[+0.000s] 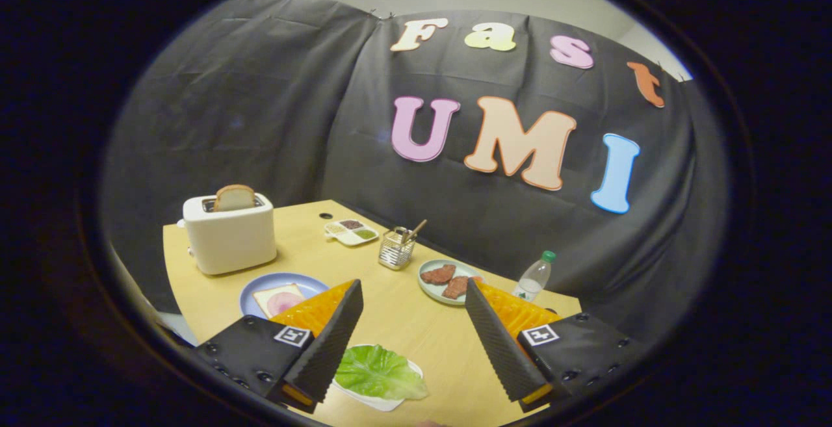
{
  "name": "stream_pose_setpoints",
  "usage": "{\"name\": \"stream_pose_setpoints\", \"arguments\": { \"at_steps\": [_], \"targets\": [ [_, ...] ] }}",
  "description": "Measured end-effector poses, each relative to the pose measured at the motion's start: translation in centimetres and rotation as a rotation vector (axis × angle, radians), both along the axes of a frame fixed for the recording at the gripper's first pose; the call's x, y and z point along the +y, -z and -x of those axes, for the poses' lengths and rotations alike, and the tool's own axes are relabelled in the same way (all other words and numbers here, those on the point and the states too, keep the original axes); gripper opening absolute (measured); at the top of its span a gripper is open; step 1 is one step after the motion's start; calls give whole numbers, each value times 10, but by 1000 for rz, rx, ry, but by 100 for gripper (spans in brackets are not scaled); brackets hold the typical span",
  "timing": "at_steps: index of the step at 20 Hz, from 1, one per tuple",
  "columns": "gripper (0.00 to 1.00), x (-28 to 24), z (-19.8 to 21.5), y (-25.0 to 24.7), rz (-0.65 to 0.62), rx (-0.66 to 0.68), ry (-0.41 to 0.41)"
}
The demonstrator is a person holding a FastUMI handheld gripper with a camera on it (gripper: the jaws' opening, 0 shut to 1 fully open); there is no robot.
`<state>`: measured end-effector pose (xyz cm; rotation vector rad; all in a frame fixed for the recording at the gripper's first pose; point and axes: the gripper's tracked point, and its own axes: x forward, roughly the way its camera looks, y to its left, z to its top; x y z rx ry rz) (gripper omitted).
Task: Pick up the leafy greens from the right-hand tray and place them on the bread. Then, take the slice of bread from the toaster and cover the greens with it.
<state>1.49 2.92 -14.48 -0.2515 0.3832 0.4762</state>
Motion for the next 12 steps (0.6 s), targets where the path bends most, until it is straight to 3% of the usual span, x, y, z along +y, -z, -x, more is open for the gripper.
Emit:
{"name": "stream_pose_setpoints", "arguments": {
  "at_steps": [12],
  "targets": [
    [100, 2, 11, 87, 49, 238, -259]
  ]
}}
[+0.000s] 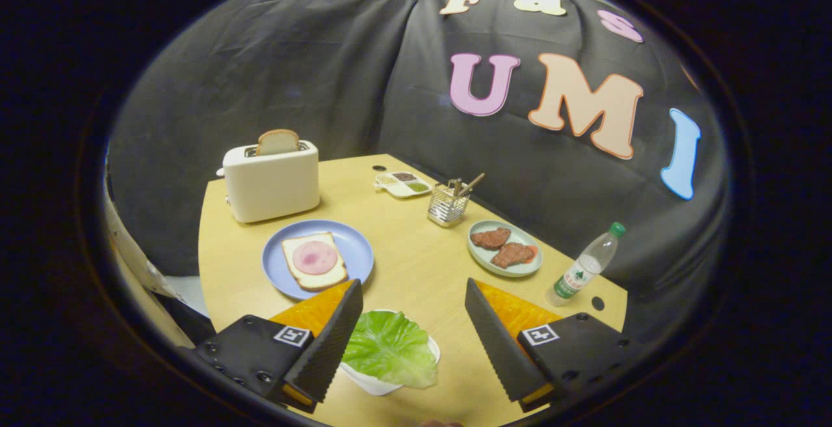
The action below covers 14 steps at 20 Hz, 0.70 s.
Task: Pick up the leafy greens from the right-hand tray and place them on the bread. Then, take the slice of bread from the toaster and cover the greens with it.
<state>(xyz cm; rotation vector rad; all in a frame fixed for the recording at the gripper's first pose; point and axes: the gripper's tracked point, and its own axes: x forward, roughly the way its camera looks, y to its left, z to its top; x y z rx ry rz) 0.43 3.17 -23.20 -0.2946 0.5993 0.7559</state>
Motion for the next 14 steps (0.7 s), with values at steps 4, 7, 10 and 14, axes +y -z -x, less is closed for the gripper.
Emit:
{"name": "stream_pose_setpoints", "arguments": {
  "at_steps": [4, 7, 10, 14],
  "targets": [
    [100, 1, 9, 40, 53, 70, -63],
    [100, 3, 18, 63, 76, 118, -100],
    [100, 2, 27, 83, 106, 170, -135],
    [100, -1, 32, 109, 152, 220, -165]
  ]
}}
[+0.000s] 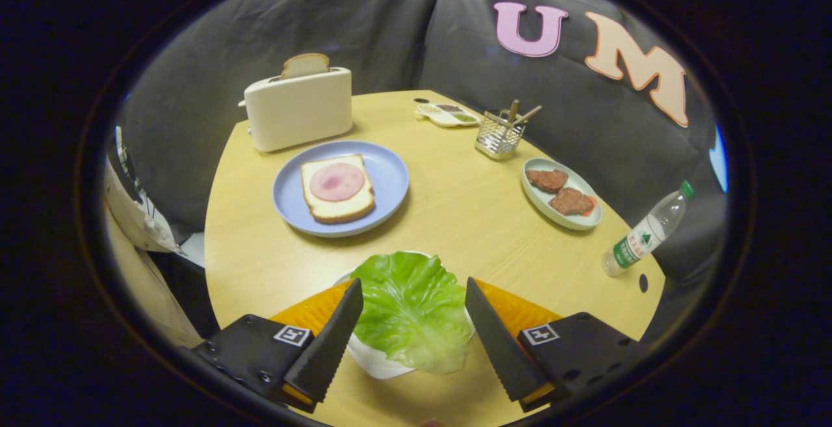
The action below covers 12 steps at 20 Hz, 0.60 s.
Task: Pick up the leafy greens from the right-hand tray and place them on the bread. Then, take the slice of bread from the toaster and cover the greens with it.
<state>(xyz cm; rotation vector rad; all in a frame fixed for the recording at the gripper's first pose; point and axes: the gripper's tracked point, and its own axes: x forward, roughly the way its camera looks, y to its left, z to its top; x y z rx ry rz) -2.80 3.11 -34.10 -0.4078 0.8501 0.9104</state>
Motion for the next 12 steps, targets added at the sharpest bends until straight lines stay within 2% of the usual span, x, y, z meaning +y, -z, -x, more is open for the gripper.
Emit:
{"name": "stream_pose_setpoints", "arguments": {
  "at_steps": [12],
  "targets": [
    [100, -5, 14, 52, 59, 139, -11]
  ]
}}
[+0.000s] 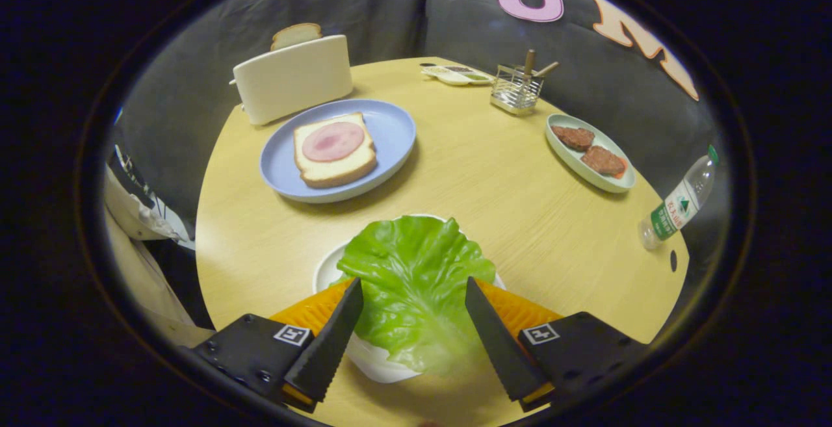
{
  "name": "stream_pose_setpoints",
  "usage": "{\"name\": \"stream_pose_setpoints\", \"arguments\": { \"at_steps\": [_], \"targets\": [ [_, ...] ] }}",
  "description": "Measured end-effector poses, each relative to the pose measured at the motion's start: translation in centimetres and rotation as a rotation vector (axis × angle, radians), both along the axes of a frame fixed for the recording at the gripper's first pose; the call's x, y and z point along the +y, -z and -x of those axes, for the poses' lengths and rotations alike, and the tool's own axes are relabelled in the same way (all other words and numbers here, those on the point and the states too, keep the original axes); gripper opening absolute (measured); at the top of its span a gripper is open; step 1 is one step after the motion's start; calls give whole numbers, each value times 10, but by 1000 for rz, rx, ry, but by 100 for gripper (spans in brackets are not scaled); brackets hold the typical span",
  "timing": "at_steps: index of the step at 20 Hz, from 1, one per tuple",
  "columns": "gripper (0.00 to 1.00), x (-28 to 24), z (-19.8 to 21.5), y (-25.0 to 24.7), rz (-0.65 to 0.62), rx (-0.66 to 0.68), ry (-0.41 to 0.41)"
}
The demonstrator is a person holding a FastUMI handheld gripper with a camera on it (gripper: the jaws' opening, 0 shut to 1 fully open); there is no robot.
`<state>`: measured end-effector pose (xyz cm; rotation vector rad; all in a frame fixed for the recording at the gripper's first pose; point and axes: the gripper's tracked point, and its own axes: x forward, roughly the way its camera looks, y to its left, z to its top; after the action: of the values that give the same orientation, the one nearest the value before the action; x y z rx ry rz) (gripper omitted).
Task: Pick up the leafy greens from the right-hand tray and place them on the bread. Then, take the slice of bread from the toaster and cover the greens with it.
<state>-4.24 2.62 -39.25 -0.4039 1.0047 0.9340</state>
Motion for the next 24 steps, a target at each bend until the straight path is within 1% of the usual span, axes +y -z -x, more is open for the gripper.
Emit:
{"name": "stream_pose_setpoints", "arguments": {
  "at_steps": [4, 11, 14, 16, 19, 21, 24],
  "targets": [
    [100, 0, 4, 4, -12, 47, 27],
    [44, 1, 3, 4, 0, 51, 59],
    [20, 5, 7, 1, 7, 12, 52],
    [10, 7, 8, -3, 2, -9, 34],
    [3, 1, 2, -11, 20, -24, 78],
    [4, -2, -1, -19, 28, -36, 108],
    [4, 0, -2, -37, 25, -60, 131]
  ]
}}
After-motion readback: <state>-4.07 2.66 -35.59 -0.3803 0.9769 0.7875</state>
